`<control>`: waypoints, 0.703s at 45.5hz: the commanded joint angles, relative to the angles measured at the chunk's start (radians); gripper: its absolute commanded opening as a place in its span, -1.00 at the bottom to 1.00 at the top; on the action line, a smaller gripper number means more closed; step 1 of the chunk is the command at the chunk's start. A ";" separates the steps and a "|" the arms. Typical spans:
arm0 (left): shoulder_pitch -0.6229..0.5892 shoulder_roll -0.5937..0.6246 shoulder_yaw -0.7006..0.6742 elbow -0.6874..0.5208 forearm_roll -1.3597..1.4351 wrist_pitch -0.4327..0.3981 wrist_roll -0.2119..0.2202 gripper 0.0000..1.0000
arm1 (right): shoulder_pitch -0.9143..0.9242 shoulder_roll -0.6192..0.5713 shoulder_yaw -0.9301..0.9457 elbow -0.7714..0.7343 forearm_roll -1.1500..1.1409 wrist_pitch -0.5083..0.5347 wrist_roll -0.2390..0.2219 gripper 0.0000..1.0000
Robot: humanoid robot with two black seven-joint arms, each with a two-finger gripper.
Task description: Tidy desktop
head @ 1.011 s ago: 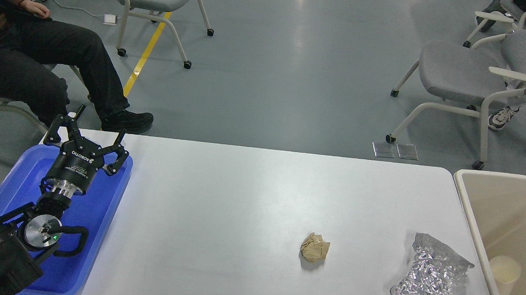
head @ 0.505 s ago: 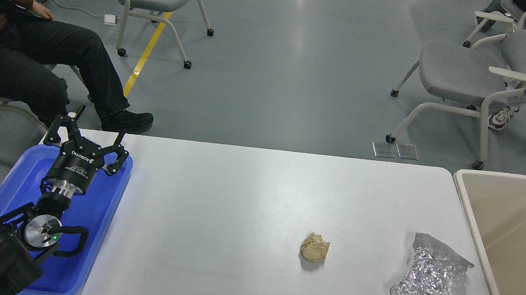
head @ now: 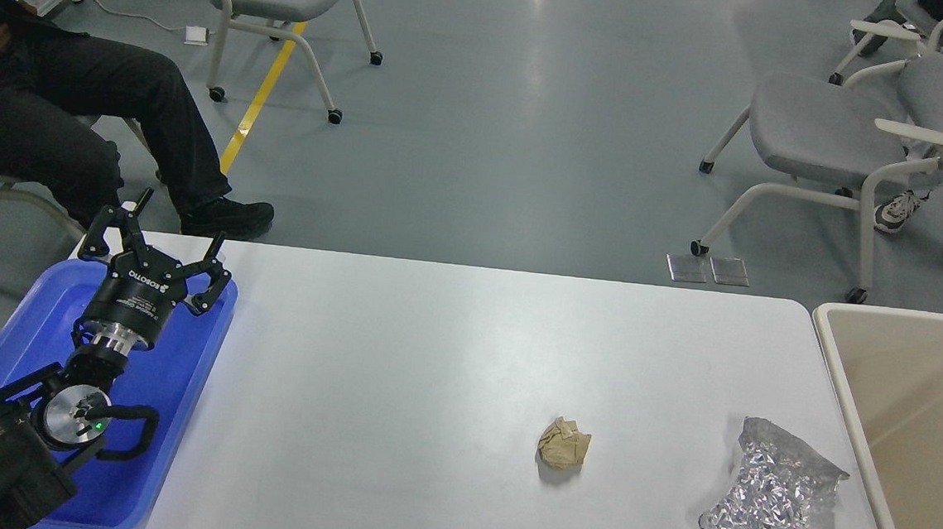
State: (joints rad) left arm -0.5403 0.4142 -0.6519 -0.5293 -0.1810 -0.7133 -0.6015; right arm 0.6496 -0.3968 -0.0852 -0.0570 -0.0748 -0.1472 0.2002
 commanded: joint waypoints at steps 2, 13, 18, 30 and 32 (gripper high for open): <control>-0.001 0.000 0.000 0.000 0.000 0.000 -0.001 0.97 | 0.105 -0.017 0.059 -0.001 0.001 0.069 -0.004 0.99; -0.001 0.000 0.000 0.000 0.000 0.000 0.000 0.97 | 0.222 -0.226 0.330 0.161 0.000 0.264 -0.002 0.99; 0.000 0.000 0.000 0.000 0.000 0.000 0.000 0.97 | 0.257 -0.339 0.407 0.324 -0.014 0.270 0.005 1.00; 0.000 0.000 0.000 0.000 0.000 0.000 -0.001 0.97 | 0.259 -0.432 0.758 0.690 -0.017 0.282 0.021 1.00; 0.000 0.000 0.000 0.000 0.000 0.000 0.000 0.97 | 0.230 -0.432 0.836 0.735 -0.017 0.285 0.021 1.00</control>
State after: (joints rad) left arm -0.5404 0.4141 -0.6519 -0.5292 -0.1811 -0.7133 -0.6020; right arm 0.8961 -0.7538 0.4074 0.3975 -0.0874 0.1062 0.2130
